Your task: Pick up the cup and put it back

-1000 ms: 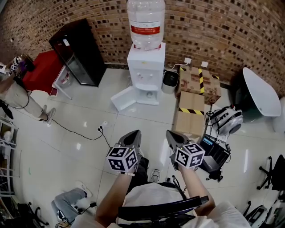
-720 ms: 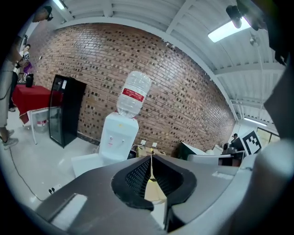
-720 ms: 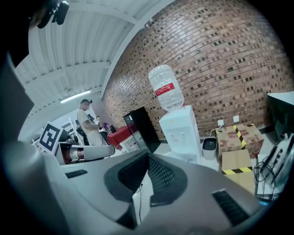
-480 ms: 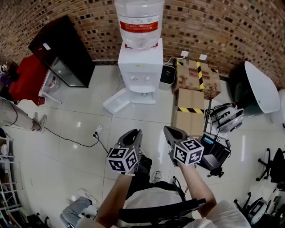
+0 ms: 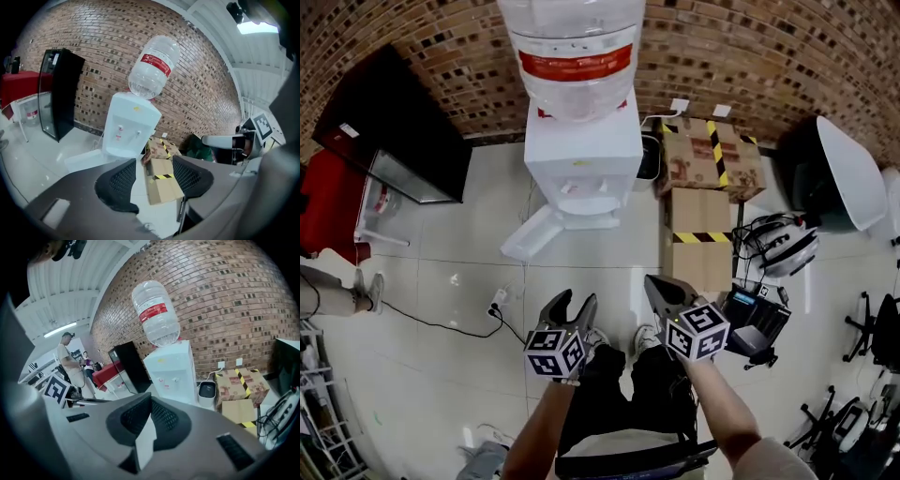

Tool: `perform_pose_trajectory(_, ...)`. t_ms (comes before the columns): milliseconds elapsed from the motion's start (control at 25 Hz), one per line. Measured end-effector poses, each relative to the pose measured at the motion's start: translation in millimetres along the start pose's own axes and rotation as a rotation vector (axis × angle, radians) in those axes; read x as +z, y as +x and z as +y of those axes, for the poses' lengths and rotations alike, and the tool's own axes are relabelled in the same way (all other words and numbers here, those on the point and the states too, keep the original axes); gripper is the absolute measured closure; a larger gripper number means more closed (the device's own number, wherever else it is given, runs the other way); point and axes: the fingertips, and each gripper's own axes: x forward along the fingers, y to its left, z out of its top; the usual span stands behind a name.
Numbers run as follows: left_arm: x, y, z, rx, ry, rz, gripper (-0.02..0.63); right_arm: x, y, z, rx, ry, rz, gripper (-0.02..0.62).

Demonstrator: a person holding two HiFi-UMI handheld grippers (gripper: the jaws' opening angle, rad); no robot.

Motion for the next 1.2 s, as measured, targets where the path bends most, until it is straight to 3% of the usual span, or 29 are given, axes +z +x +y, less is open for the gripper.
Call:
perform_pose_trajectory(280, -49, 119, 64, 0.038, 0.059, 0.06, 0.324, -26, 68, -51, 0.028, -0.115, 0.004, 0.583)
perform_pose_trajectory(440, -97, 209, 118, 0.078, 0.103, 0.079, 0.267, -59, 119, -100, 0.041, -0.166, -0.012, 0.583)
perform_pose_trajectory(760, -171, 374, 226, 0.158, 0.186, 0.067, 0.24, -127, 223, -174, 0.106, -0.229, -0.061, 0.583)
perform_pose_trajectory(1120, -211, 514, 310, 0.211, 0.294, 0.07, 0.198, -186, 314, -212, 0.194, -0.251, -0.065, 0.583)
perform_pose_trajectory(1200, -215, 539, 321, 0.216, 0.328, 0.054, 0.161, -195, 329, -221, 0.193, -0.245, -0.059, 0.583)
